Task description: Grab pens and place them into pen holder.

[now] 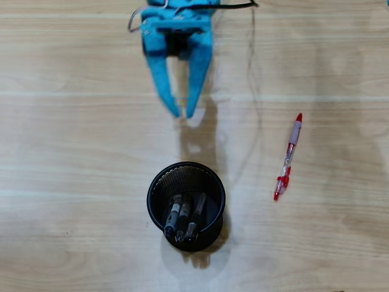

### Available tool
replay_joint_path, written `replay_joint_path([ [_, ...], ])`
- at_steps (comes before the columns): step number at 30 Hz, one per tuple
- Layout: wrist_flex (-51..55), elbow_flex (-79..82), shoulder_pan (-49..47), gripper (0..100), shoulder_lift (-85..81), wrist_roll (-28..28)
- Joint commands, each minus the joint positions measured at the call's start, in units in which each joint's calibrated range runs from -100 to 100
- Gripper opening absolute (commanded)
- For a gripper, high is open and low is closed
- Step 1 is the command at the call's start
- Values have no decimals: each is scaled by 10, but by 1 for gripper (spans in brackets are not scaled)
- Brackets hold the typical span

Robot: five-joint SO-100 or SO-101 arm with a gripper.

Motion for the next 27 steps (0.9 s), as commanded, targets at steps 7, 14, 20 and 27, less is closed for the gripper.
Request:
replay_joint_path([
  [7, 233, 81, -128, 2, -193, 0],
  [14, 228, 143, -205, 2, -211, -26],
  [20, 227, 135, -264, 2, -155, -100],
  [27, 127, 104, -315, 2, -23, -132],
])
